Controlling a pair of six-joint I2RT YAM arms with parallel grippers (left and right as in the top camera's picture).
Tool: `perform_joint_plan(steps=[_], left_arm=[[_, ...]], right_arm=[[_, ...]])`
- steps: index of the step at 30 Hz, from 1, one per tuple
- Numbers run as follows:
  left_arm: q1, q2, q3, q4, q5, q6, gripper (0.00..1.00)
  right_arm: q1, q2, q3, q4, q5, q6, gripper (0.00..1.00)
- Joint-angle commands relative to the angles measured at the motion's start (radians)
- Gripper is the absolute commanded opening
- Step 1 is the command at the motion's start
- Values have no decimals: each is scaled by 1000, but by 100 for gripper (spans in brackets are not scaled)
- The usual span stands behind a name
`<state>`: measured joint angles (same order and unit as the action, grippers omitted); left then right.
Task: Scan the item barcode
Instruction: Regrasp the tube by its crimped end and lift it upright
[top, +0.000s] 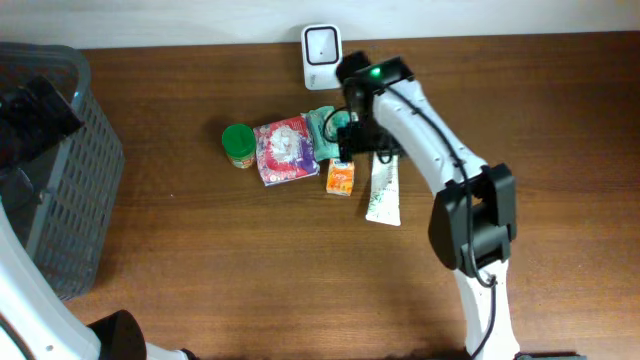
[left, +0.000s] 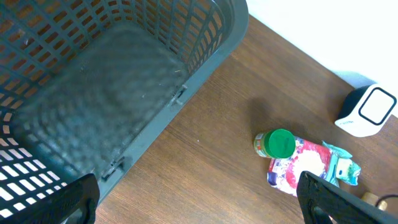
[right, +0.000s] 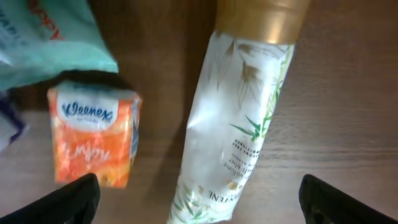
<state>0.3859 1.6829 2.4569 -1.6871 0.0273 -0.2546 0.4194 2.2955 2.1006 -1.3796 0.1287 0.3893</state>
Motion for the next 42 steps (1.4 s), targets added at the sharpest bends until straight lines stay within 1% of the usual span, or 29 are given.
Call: perform_joint_plan(steps=[1, 5, 6, 7, 8, 9, 12, 14, 15, 17, 19, 20, 21, 23, 25, 26, 28, 30, 31, 32, 33, 34, 35, 36, 38, 39, 40, 41, 42], left_arm=[[4, -7, -1, -1, 3, -9, 99], [4, -7, -1, -1, 3, -10, 99], [4, -7, -1, -1, 3, -10, 99], [4, -7, -1, -1, 3, -10, 99], [4, -7, -1, -1, 3, -10, 99], [4, -7, -1, -1, 3, -10, 99], [4, -7, -1, -1, 3, -10, 99], [4, -7, -1, -1, 3, -10, 99], [4, -7, -1, -1, 3, -10, 99], [4, -7, -1, -1, 3, -10, 99], [4, -7, -1, -1, 3, -10, 99], [4, -7, -1, -1, 3, -10, 99], [4, -7, -1, -1, 3, -9, 99], [4, -7, -1, -1, 3, -10, 99], [4, -7, -1, -1, 3, -10, 99], [4, -7, -1, -1, 3, -10, 99], [4, -7, -1, -1, 3, -10, 99], [4, -7, -1, -1, 3, -10, 99], [4, -7, -1, -1, 3, -10, 99], [4, -7, -1, -1, 3, -10, 99], [4, -7, -1, -1, 3, -10, 99], [4, -7, -1, -1, 3, -10, 99], [4, -7, -1, -1, 3, -10, 99], [4, -7, -1, -1, 3, -10, 99], [4, -7, -1, -1, 3, -10, 99], [4, -7, -1, -1, 3, -10, 99], [4, -7, -1, -1, 3, -10, 99], [4, -7, -1, -1, 3, -10, 99], [4, -7, -1, -1, 3, -10, 99]], right_arm=[[49, 2, -76, 58, 194, 151, 99], [53, 2, -206, 174, 195, 170, 98], [54, 2, -240, 211, 198, 170, 93], [53, 2, -272, 248, 201, 170, 85], [52, 2, -310, 282, 256, 170, 76], [51, 2, -332, 296, 304, 170, 71], [50, 2, -356, 323, 377, 169, 67], [50, 2, -382, 350, 377, 169, 54], [50, 2, -401, 360, 375, 169, 41], [50, -2, -394, 345, 329, 166, 22], [33, -6, -304, 270, 259, 163, 10], [3, -6, -207, 217, 116, 65, 4], [-35, -6, -142, 189, -58, -11, 4], [-93, -6, -126, 182, -226, -71, 4], [-174, -6, -126, 171, -447, -146, 4], [-237, -5, -126, 164, -652, -220, 4], [-308, -3, -130, 148, -807, -274, 4], [-381, 0, -192, 158, -961, -310, 4], [-405, 1, -236, 171, -971, -314, 4], [-443, 1, -328, 214, -966, -314, 5], [-470, 1, -363, 222, -918, -314, 16], [-494, 0, -365, 217, -818, -296, 33], [-512, 0, -359, 210, -781, -296, 57], [-525, 0, -345, 201, -768, -296, 73], [-531, -2, -235, 103, -695, -297, 82], [-512, -2, -159, 27, -659, -338, 91], [-494, -2, -129, -6, -654, -364, 96], [-478, -2, -124, -13, -654, -367, 100], [-446, -2, -124, -12, -653, -367, 100]])
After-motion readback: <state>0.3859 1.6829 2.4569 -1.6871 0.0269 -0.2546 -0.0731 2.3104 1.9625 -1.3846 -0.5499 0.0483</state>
